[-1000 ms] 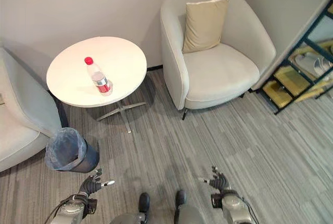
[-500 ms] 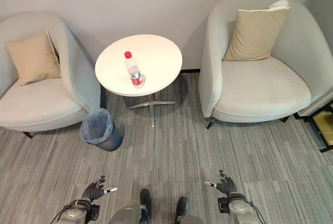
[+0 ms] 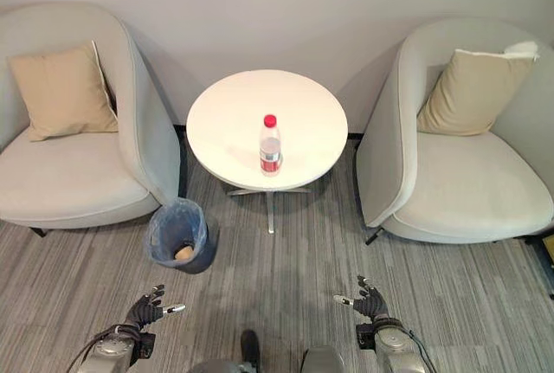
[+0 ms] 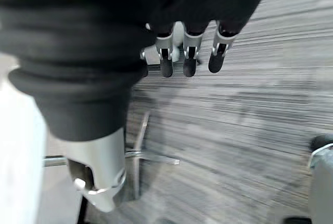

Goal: Gather garbage on tea table into small bin, then transfer packed bag to large trash can.

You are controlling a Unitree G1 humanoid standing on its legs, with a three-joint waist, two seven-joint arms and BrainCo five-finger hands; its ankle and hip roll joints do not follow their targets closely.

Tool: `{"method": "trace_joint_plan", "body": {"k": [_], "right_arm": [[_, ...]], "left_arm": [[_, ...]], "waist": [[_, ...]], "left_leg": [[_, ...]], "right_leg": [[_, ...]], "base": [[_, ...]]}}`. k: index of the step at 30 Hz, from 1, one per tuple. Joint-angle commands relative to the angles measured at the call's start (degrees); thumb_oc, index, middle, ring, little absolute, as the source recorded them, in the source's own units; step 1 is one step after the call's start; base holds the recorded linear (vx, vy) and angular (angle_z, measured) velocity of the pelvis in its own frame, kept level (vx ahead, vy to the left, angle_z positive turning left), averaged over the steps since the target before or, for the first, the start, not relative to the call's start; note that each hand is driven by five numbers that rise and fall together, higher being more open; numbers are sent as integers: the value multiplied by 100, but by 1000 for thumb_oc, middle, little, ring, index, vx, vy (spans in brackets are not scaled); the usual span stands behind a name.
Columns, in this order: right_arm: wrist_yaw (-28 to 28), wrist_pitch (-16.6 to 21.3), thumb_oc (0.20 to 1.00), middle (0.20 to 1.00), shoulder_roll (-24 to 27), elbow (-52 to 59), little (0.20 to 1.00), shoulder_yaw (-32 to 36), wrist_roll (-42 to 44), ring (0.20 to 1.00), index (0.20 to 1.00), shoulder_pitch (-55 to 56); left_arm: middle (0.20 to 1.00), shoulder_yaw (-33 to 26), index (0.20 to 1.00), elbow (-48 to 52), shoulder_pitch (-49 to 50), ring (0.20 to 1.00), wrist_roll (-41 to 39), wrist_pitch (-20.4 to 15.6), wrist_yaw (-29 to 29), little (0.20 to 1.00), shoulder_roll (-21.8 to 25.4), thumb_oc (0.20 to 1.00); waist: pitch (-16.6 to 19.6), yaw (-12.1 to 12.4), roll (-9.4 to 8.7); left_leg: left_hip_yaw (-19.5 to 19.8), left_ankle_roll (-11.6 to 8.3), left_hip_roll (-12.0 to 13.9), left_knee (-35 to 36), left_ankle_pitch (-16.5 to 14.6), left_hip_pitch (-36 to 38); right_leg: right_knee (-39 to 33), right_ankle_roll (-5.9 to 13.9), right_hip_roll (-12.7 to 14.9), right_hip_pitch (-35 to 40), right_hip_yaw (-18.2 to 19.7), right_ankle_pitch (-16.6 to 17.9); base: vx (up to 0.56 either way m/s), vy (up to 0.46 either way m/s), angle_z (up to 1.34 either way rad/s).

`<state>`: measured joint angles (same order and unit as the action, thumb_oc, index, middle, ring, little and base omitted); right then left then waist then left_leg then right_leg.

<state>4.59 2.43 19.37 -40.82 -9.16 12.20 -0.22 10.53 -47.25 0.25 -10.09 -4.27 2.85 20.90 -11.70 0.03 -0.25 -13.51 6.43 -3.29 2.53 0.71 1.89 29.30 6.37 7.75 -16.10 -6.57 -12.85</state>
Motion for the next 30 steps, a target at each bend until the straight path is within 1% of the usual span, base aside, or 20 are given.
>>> {"method": "trace_joint_plan", "body": {"k": [1, 2, 3, 4, 6, 7, 9, 11, 12, 13, 15, 17, 18, 19, 21, 24, 25, 26, 30], "right_arm": [[51, 150, 1000, 1000, 153, -67, 1000, -112, -151, 1000, 1000, -168], [45, 135, 1000, 1000, 173, -46, 1000, -112, -159, 1000, 1000, -162], [34, 142, 1000, 1000, 204, -28, 1000, -120, -199, 1000, 1000, -129], [33, 142, 1000, 1000, 204, -27, 1000, -120, -199, 1000, 1000, -128], [25, 171, 1000, 1000, 219, 47, 1000, -108, -213, 1000, 1000, -18], [28, 191, 1000, 1000, 267, 74, 1000, -65, -223, 1000, 1000, 40], [27, 213, 1000, 1000, 308, 187, 1000, -36, -206, 1000, 1000, 97], [38, 218, 1000, 1000, 384, 217, 1000, -31, -223, 1000, 1000, 88], [38, 218, 1000, 1000, 385, 217, 1000, -30, -223, 1000, 1000, 87], [37, 208, 1000, 1000, 419, 227, 1000, -45, -250, 1000, 1000, 74], [54, 190, 1000, 1000, 468, 229, 1000, -96, -288, 1000, 1000, 48], [55, 194, 1000, 1000, 472, 240, 1000, -98, -289, 1000, 1000, 45], [60, 195, 1000, 1000, 489, 283, 1000, -118, -313, 1000, 1000, 44], [84, 191, 1000, 1000, 523, 300, 1000, -133, -347, 1000, 1000, 30], [91, 194, 1000, 1000, 540, 406, 1000, -136, -390, 1000, 1000, 39], [79, 206, 1000, 1000, 576, 624, 1000, -140, -460, 1000, 1000, 66], [30, 230, 1000, 1000, 626, 850, 1000, -142, -593, 1000, 1000, 69], [30, 227, 1000, 1000, 627, 855, 1000, -141, -594, 1000, 1000, 73], [-11, 272, 1000, 1000, 724, 1389, 1000, -176, -864, 1000, 1000, 34]], "left_arm": [[1000, -165, 1000, 124, 133, 1000, 46, -111, 58, 1000, -27, 1000], [1000, -165, 1000, 111, 123, 1000, 35, -113, 52, 1000, -44, 1000], [1000, -151, 1000, 84, 124, 1000, 80, -128, 41, 1000, -59, 1000], [1000, -151, 1000, 84, 125, 1000, 81, -129, 41, 1000, -60, 1000], [1000, -122, 1000, 41, 165, 1000, 158, -125, 23, 1000, -82, 1000], [1000, -117, 1000, 14, 181, 1000, 174, -106, -3, 1000, -119, 1000], [1000, -79, 1000, 37, 184, 1000, 196, -89, -38, 1000, -137, 1000], [1000, -23, 1000, 21, 169, 1000, 219, -73, -63, 1000, -172, 1000], [1000, -22, 1000, 20, 167, 1000, 219, -73, -62, 1000, -173, 1000], [1000, -16, 1000, -29, 149, 1000, 228, -66, -57, 1000, -188, 1000], [1000, 20, 1000, -136, 100, 1000, 214, -62, -40, 1000, -217, 1000], [1000, 34, 1000, -148, 81, 1000, 217, -62, -41, 1000, -216, 1000], [1000, 35, 1000, -127, 91, 1000, 220, -59, -24, 1000, -199, 1000], [1000, 57, 1000, -84, 94, 1000, 198, -51, -13, 1000, -193, 1000], [1000, 59, 1000, -76, 78, 1000, 204, -39, 3, 1000, -183, 1000], [1000, 32, 1000, -35, 119, 1000, 222, -40, -15, 1000, -180, 1000], [1000, -4, 1000, -40, 157, 1000, 278, -39, -32, 1000, -165, 1000], [1000, -3, 1000, -40, 159, 1000, 279, -39, -32, 1000, -166, 1000], [1000, -63, 1000, 28, 219, 1000, 358, -60, -22, 1000, -83, 1000]], "waist": [[-75, -115, -41], [-96, -138, -67], [-108, -165, -92], [-114, -173, -89], [-56, -196, -113], [8, -199, -111], [2, -211, -139], [-59, -197, -155], [-62, -201, -149], [-78, -182, -156], [-113, -112, -229], [-104, -96, -248], [-98, -60, -243], [-101, -25, -227], [-99, -23, -226], [-65, -10, -209], [7, -23, -170], [0, -17, -172], [97, 4, -147]], "left_leg": [[567, -455, 114, -765, -720, -276], [613, -470, 65, -772, -743, -228], [705, -506, 13, -799, -803, -148], [713, -507, 14, -800, -804, -142], [787, -577, 3, -825, -876, -77], [799, -740, 77, -979, -929, -115], [746, -855, 208, -1448, -949, -293], [705, -944, 335, -2041, -818, -552], [711, -947, 342, -2064, -829, -563], [705, -960, 398, -2156, -756, -648], [733, -934, 439, -2057, -722, -992], [770, -931, 433, -1946, -703, -1043], [844, -960, 456, -1781, -552, -1122], [961, -1034, 494, -1421, -302, -1199], [931, -1079, 579, -1372, -140, -1312], [879, -1063, 603, -1338, -175, -1239], [894, -1025, 549, -1183, -242, -1085], [887, -1024, 547, -1172, -240, -1068], [797, -910, 432, -1119, -401, -852]], "right_leg": [[-1605, -41, -410, 548, -86, 825], [-1741, -27, -438, 465, -76, 902], [-1933, -24, -409, 527, -130, 957], [-1944, -24, -410, 541, -139, 960], [-2153, -90, -445, 707, -77, 965], [-2364, -147, -430, 886, -159, 987], [-2472, -222, -411, 1060, -198, 957], [-2573, -336, -441, 1254, -218, 897], [-2579, -338, -447, 1259, -223, 899], [-2634, -369, -455, 1355, -254, 858], [-2720, -399, -420, 1535, -272, 760], [-2739, -394, -423, 1566, -276, 743], [-2744, -384, -463, 1601, -278, 713], [-2746, -387, -496, 1689, -242, 631], [-2720, -380, -486, 1783, -222, 548], [-2661, -384, -479, 1837, -177, 485], [-2618, -341, -449, 1892, -124, 467], [-2617, -339, -446, 1901, -118, 465], [-2566, -210, -300, 1925, 29, 498]], "base": [[219, -55, 21], [233, -99, 36], [172, -83, 62], [187, -109, 56], [185, -150, 57], [213, -222, 60], [153, -192, 69], [81, -107, 54], [72, -60, 38], [101, -44, 9], [134, -34, -13], [84, -1, -4], [146, 27, -7], [193, 52, -9], [173, 87, -13], [153, 122, -15], [143, 129, -21], [196, 185, -16], [143, 184, -24]]}}
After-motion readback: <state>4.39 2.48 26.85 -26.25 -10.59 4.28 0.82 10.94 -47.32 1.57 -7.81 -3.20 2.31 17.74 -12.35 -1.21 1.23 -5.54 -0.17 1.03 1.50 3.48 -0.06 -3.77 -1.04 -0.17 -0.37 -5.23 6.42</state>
